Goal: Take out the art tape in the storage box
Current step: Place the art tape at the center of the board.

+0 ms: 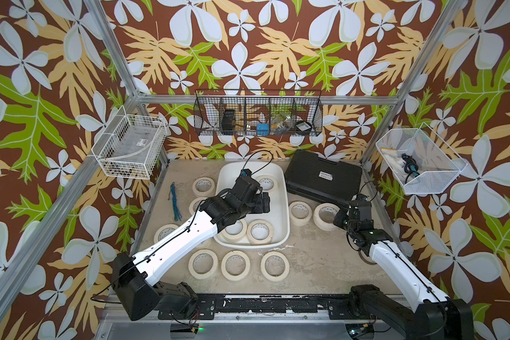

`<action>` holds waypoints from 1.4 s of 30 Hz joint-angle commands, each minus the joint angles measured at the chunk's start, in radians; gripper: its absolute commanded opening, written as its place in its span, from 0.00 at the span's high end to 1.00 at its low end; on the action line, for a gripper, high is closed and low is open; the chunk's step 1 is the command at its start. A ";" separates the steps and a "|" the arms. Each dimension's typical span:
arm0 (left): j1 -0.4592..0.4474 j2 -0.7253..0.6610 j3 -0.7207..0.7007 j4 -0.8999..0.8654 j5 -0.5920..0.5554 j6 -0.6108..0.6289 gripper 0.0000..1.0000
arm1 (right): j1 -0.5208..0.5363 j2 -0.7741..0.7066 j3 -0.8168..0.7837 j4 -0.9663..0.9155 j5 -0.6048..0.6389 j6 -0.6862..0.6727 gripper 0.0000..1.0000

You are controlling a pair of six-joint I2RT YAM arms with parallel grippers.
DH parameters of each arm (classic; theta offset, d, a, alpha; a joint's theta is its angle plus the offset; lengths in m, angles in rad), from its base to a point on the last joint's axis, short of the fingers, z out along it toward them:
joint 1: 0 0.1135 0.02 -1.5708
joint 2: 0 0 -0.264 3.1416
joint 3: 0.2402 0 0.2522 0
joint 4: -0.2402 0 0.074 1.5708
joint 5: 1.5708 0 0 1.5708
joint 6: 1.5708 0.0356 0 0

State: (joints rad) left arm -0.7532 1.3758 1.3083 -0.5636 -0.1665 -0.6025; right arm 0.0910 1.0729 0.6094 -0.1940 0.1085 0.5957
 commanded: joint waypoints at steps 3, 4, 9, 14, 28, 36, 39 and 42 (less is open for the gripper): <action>0.003 -0.001 0.002 0.018 0.000 0.008 0.11 | 0.000 0.057 -0.014 0.124 -0.004 0.029 1.00; 0.003 -0.001 0.002 0.016 0.001 0.008 0.11 | 0.000 0.068 -0.022 0.131 0.000 0.026 1.00; 0.003 0.002 0.005 0.015 -0.001 0.009 0.11 | -0.005 0.102 -0.047 0.156 0.059 0.012 1.00; 0.003 0.013 0.011 0.016 0.002 0.010 0.11 | -0.037 0.115 -0.068 0.195 0.061 0.012 1.00; 0.018 0.082 0.003 -0.007 -0.023 0.017 0.12 | -0.090 0.250 -0.060 0.278 0.021 0.006 1.00; 0.026 0.087 -0.007 -0.003 -0.025 0.012 0.13 | -0.102 0.305 -0.051 0.285 0.010 0.007 0.88; 0.026 0.087 -0.011 0.001 -0.025 0.010 0.13 | -0.104 0.318 -0.044 0.276 0.004 0.003 0.82; 0.026 0.094 -0.012 0.004 -0.025 0.010 0.14 | -0.104 0.316 -0.039 0.273 -0.014 -0.010 0.73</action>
State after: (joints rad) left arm -0.7284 1.4631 1.2980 -0.5648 -0.1822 -0.5964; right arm -0.0132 1.3876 0.5610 0.0753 0.1070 0.6003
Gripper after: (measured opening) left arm 0.867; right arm 0.234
